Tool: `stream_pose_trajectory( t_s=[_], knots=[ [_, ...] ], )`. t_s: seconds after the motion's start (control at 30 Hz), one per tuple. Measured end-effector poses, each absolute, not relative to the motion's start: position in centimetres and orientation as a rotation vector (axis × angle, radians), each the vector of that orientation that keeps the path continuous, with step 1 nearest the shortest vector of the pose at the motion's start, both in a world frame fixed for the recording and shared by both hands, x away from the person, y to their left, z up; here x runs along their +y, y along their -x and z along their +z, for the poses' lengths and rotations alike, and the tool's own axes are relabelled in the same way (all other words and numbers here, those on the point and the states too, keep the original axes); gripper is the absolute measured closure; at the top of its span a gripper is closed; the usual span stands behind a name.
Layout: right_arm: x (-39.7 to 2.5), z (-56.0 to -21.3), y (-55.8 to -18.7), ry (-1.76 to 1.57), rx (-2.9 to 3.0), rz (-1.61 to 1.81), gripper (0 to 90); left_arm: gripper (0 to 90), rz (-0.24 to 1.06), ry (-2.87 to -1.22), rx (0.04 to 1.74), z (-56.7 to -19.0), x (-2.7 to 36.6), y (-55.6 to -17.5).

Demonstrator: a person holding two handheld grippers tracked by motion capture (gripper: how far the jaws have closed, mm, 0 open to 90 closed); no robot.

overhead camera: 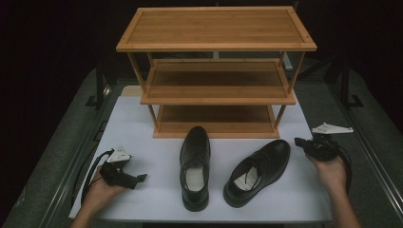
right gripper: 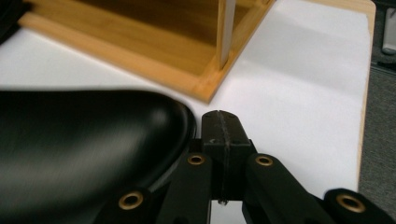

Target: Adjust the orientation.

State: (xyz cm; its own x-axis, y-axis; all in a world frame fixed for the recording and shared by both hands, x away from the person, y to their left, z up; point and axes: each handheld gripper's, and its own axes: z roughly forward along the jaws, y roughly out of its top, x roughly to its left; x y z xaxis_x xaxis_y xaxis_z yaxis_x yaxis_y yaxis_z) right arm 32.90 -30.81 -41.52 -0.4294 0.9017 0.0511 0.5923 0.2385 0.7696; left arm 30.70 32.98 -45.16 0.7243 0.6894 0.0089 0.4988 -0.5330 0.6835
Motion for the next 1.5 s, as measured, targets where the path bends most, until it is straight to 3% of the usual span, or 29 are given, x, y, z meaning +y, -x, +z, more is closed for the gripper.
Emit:
stream_pose_trajectory(
  t_s=[0.33, 0.63, 1.5],
  knots=[
    [-30.5, -42.3, -28.2, -1.323, 2.194, 1.088, 90.0, 0.0, 0.365, -2.249, 0.895, -45.2, 33.0, -30.7],
    [-28.7, -44.0, -26.2, -1.253, 2.298, 1.16, 90.0, 0.0, 0.364, -2.249, 0.896, -45.2, 33.0, -30.7],
    [-26.8, -44.6, -28.1, -1.19, 2.327, 1.184, 90.0, 0.0, 0.363, -2.249, 0.896, -45.2, 33.0, -30.7]
  ],
)
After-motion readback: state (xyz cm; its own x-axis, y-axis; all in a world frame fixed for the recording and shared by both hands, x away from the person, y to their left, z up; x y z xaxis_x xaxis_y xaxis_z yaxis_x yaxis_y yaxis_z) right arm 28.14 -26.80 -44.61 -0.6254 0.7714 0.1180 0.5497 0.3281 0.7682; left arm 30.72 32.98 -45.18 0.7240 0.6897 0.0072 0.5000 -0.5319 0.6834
